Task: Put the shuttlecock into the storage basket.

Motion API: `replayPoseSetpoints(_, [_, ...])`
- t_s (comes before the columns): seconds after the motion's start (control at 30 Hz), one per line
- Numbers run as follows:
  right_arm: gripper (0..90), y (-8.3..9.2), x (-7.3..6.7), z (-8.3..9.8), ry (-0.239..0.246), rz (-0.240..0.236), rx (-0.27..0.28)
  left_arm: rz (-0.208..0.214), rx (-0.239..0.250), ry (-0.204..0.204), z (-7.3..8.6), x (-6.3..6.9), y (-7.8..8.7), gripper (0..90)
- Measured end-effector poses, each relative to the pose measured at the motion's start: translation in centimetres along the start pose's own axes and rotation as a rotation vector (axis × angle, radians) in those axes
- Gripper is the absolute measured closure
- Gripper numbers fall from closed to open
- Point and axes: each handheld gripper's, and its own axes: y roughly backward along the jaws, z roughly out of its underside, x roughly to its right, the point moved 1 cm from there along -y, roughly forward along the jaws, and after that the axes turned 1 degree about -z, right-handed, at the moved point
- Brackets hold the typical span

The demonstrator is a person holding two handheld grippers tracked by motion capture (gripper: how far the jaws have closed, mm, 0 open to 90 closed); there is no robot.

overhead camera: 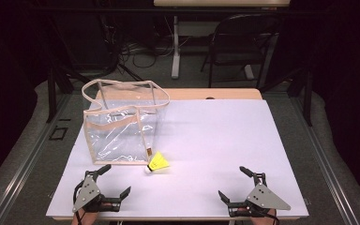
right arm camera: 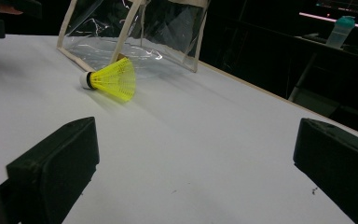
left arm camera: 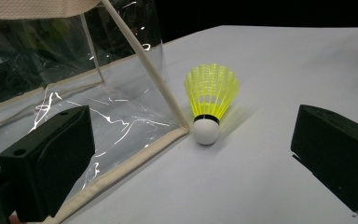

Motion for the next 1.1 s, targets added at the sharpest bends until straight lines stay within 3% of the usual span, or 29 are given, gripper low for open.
replayPoseSetpoints(0.3, [0.0,-0.1,0.0,0.0,-0.003,-0.007,-0.007,0.001,-0.004,0.000,0.0,-0.1,0.0,0.0])
replayPoseSetpoints(0.73, [0.0,-0.3,-0.2,-0.1,0.002,-0.013,-0.014,0.041,-0.030,0.010,-0.2,-0.2,-0.4,0.1])
replayPoseSetpoints(1.1, [0.0,-0.5,-0.2,0.0,-0.006,-0.023,-0.021,0.053,-0.111,0.042,-0.3,-0.6,-1.5,0.1])
